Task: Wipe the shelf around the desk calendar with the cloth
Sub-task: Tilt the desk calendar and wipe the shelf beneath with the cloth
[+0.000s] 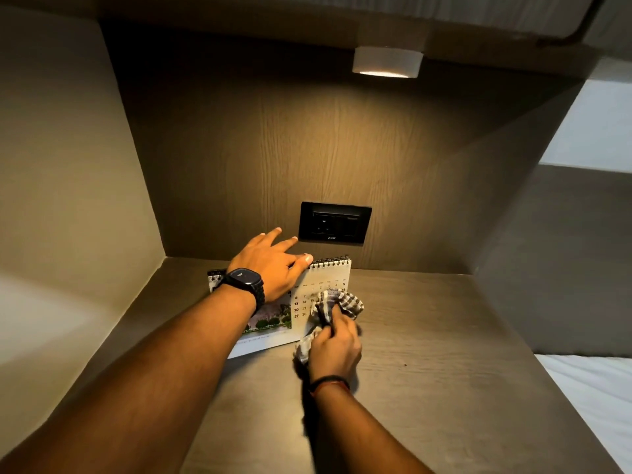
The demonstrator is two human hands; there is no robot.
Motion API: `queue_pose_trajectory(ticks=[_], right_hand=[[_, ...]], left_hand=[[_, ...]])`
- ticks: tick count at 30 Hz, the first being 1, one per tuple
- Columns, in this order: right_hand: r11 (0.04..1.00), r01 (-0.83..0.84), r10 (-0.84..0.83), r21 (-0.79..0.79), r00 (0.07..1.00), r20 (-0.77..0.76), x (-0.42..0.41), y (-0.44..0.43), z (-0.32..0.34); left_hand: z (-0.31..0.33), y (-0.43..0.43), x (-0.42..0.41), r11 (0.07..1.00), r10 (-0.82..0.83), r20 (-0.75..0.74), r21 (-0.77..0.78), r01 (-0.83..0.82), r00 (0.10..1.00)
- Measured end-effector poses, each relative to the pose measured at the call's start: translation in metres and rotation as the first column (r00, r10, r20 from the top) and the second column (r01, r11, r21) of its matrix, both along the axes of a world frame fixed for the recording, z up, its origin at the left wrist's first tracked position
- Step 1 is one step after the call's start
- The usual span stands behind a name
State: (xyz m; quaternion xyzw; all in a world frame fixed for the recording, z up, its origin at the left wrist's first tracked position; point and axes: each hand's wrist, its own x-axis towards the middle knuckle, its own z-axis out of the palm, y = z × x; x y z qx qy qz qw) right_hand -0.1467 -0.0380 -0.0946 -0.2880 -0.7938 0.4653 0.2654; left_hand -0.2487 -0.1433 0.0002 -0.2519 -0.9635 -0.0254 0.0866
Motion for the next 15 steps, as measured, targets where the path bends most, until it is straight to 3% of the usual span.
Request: queue_pose_trajectory(ticks=[3,6,8,10,13,15], right_hand=[[1.0,-0.016,0.015,-0.019,0.998,-0.055,-0.003,-0.011,0.006],[0.953,-0.238,0.255,0.186,0.964,-0.074,0.009,-0.021,-0.003],[0.918,-0.32,0.339,0.233,0.94,-0.044,0.014,-0.017,-0.01],[0.965,-0.223,0.228,0.141,0.974,-0.017,0.01,-0.012,-0.008],[0.999,-0.024,0.018,-0.046,0.992,-0.126,0.001,-0.016,0.007],[0.999,-0.004,-0.006,-0.049,0.981,-0.194,-0.003,-0.022,0.017]], left_hand=[[-0.002,0.0,-0.002,1.0,0.0,-0.007,-0.006,0.0,1.0],[-0.003,-0.001,-0.004,1.0,-0.009,-0.012,-0.005,0.009,1.0],[-0.004,-0.002,-0.004,1.0,-0.013,-0.016,-0.006,0.013,1.0],[-0.003,-0.002,-0.004,1.0,-0.016,-0.017,-0.005,0.016,1.0],[-0.003,-0.001,-0.003,1.0,-0.016,-0.018,-0.001,0.016,1.0],[-0.002,-0.001,-0.001,1.0,-0.017,-0.025,0.015,0.018,1.0]])
